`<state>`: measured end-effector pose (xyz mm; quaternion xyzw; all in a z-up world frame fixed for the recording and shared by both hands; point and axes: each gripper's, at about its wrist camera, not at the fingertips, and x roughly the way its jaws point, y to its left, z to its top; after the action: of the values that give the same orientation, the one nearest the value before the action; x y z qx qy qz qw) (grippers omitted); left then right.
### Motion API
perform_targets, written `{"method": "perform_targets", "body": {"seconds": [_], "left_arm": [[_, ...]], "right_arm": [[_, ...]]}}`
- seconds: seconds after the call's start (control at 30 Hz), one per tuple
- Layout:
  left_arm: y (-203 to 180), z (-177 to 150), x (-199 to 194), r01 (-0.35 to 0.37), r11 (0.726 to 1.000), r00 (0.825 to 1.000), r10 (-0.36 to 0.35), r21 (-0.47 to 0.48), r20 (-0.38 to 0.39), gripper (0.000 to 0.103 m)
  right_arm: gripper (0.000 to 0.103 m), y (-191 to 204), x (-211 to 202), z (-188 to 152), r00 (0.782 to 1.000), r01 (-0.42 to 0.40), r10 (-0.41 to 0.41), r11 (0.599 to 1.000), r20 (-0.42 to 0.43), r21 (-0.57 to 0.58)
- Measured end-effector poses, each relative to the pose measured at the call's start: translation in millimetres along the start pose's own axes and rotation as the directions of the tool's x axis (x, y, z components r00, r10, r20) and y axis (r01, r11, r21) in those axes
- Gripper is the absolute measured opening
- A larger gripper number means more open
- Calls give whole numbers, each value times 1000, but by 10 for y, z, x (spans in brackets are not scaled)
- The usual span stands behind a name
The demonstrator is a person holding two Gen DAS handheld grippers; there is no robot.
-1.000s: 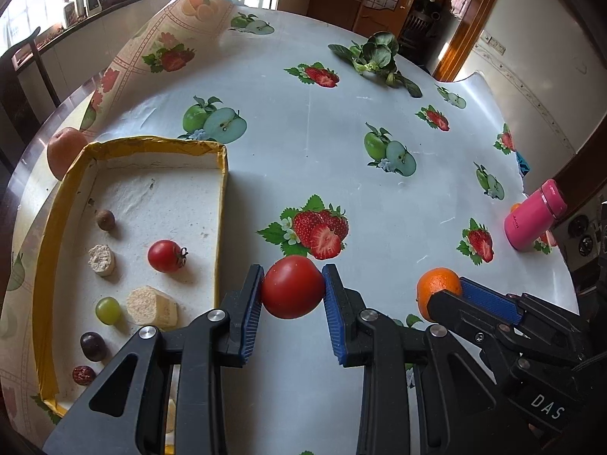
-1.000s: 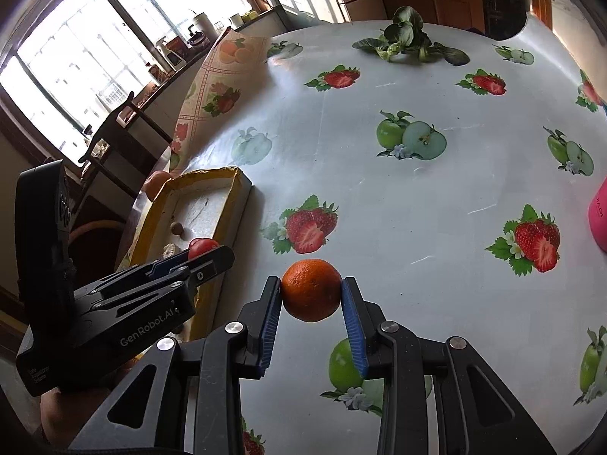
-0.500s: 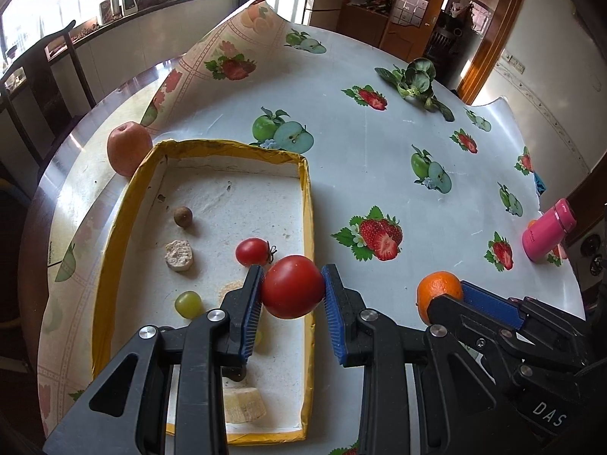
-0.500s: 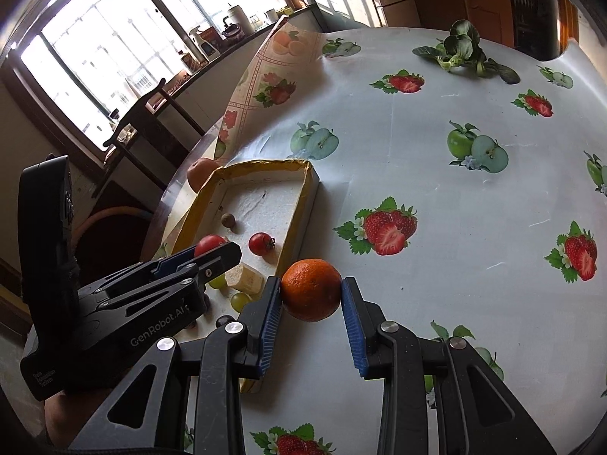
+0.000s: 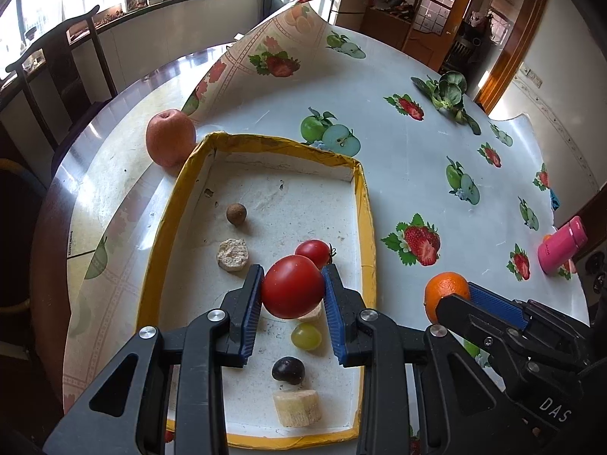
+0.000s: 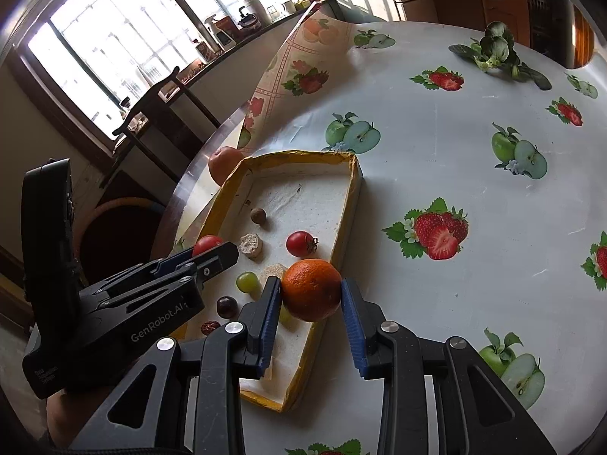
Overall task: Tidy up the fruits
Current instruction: 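Carry the cherry tomato and mandarin over the yellow tray with both tools, then open both tools to drop the tomato and mandarin into the tray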
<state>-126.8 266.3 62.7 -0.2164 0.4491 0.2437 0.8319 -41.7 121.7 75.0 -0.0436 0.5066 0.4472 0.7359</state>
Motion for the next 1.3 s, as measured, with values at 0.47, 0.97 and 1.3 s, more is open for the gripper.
{"method": "perform_targets", "body": {"seconds": [0.47,0.97,1.3], "left_arm": [[278,310,211,-21,999,1000,21,-36,-3,29],[534,895,919,-29,994,998,24,-108,-53,28],[539,921,1280,-55,992,994,44,-113,-100,29]], "right_arm": [[33,159,416,336,1000,-23,23,1000,-14,-10],[33,184,1049,876,999,39,-40,998,-7,-51],[33,194,1473,808,994,84,-92,990,-57,-117]]}}
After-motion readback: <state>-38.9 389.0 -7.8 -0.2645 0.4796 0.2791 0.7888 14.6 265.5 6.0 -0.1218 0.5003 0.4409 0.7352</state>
